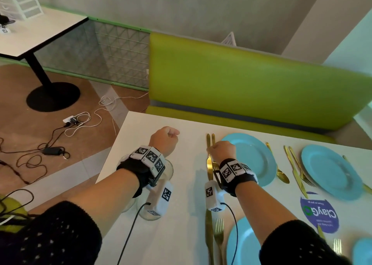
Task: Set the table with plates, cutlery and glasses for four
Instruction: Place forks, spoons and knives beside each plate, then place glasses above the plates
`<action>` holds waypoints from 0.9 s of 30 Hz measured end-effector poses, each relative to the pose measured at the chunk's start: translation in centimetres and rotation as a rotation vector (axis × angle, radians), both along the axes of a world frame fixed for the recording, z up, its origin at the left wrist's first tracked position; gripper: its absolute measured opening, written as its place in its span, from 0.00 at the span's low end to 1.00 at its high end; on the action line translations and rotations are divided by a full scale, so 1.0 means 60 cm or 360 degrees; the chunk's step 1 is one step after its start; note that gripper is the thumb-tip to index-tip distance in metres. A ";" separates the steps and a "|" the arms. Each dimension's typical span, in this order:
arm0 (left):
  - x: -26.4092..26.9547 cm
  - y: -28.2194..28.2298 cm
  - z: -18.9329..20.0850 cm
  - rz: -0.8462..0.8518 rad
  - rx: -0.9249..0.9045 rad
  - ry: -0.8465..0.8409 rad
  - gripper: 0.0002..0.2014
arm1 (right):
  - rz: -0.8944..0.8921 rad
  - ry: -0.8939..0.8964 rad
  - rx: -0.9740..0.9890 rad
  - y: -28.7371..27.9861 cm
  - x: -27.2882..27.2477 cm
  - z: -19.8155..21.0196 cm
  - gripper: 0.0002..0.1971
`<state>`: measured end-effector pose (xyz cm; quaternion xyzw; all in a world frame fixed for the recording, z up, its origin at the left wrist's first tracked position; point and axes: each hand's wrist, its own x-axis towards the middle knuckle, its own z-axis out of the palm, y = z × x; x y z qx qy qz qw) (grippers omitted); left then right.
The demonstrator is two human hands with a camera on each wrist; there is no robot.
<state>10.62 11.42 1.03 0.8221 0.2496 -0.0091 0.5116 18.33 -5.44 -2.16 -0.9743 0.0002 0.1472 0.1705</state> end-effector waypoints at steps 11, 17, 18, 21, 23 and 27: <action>-0.192 0.058 0.024 0.0343 0.0255 -0.0125 0.25 | 0.0133 0.0335 0.0273 0.018 -0.253 0.001 0.28; -0.272 0.157 -0.029 0.0612 0.0159 0.0016 0.22 | 0.0179 0.0433 0.0329 0.060 -0.334 -0.029 0.43; -0.281 0.172 -0.045 0.0623 0.0112 0.0112 0.23 | 0.0173 0.0418 0.0352 0.065 -0.341 -0.036 0.45; -0.313 0.197 -0.096 0.0370 0.0041 0.0450 0.30 | 0.0110 0.0365 0.0461 0.077 -0.356 -0.052 0.47; -0.315 0.204 -0.143 0.0185 0.0054 0.0601 0.38 | 0.0055 0.0329 0.0538 0.081 -0.361 -0.063 0.47; -0.318 0.173 -0.158 -0.0107 -0.0067 0.0601 0.54 | -0.0021 0.0249 0.0665 0.087 -0.366 -0.078 0.48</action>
